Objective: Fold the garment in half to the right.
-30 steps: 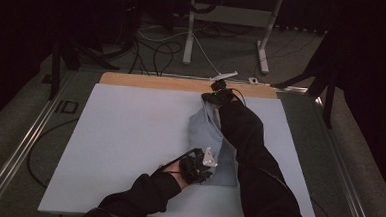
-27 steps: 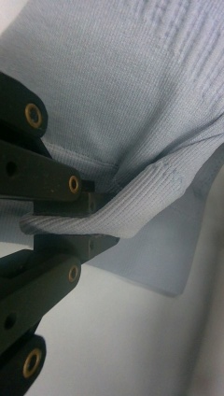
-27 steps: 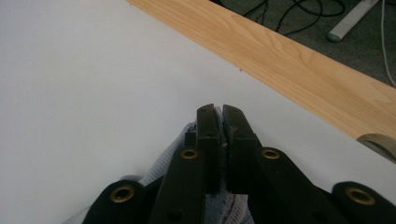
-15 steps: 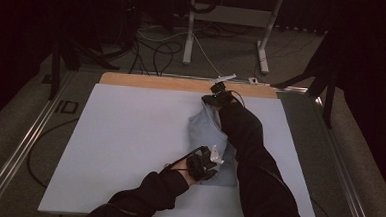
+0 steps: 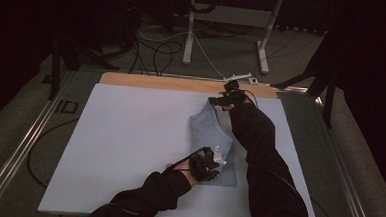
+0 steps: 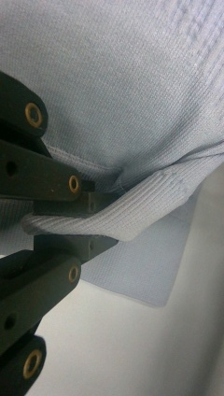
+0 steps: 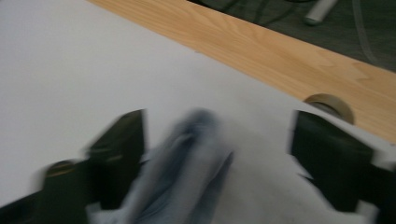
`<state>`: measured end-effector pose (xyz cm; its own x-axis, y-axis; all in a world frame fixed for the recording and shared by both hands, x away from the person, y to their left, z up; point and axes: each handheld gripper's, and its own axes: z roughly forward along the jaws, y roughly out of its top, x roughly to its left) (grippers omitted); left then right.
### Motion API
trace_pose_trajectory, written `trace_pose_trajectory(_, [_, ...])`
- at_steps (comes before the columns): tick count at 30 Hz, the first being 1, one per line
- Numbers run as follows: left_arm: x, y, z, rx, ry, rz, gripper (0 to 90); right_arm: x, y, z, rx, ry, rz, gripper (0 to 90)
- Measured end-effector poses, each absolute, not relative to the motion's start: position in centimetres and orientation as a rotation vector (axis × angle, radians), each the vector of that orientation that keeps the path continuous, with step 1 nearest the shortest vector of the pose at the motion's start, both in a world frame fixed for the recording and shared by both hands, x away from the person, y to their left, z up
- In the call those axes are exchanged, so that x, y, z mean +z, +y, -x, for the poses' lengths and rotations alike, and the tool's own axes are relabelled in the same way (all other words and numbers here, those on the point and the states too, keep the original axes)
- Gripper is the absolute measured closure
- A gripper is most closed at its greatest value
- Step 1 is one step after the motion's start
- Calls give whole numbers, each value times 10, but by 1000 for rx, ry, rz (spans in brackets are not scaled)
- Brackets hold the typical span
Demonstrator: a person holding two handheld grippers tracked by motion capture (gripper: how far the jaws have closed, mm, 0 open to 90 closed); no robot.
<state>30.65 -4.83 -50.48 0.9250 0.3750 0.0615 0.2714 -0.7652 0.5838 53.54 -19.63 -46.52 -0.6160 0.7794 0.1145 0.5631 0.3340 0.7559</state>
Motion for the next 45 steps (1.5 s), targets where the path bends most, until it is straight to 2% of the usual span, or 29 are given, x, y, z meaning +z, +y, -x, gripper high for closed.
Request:
trace_pose_trajectory(8, [-500, -57, -304, 202, 448, -2468, 818, -457, -210, -523, 1205, 2313, -1201, 136])
trace_pose_trajectory(10, [-501, -63, -302, 149, 434, -2463, 767, -457, -212, -519, 1219, 2316, -1197, 136])
trace_pose_trajectory(16, [-504, -73, -299, 105, 410, -2467, 719, -456, -215, -513, 1227, 2315, -1183, 136])
trace_pose_trajectory(17, [-504, -74, -298, 125, 408, -2475, 722, -456, -215, -512, 1226, 2317, -1178, 136])
trace_pose_trajectory(18, [-504, -74, -298, 139, 410, -2467, 779, -455, -214, -511, 1221, 2315, -1177, 138])
trace_pose_trajectory(20, [-503, -77, -297, 144, 410, -2468, 799, -455, -214, -509, 1231, 2319, -1167, 138])
trace_pose_trajectory(21, [-503, -77, -296, 157, 404, -2473, 849, -455, -214, -509, 1229, 2319, -1165, 138])
trace_pose_trajectory(29, [-502, -84, -296, 126, 395, -2480, 859, -454, -213, -507, 1247, 2323, -1166, 139])
trace_pose_trajectory(34, [-511, -89, -296, 54, 368, -2494, 740, -454, -209, -506, 1255, 2335, -1157, 139])
trace_pose_trajectory(45, [-508, -84, -293, -22, 320, -2450, 596, -455, -204, -505, 1269, 2345, -1134, 129])
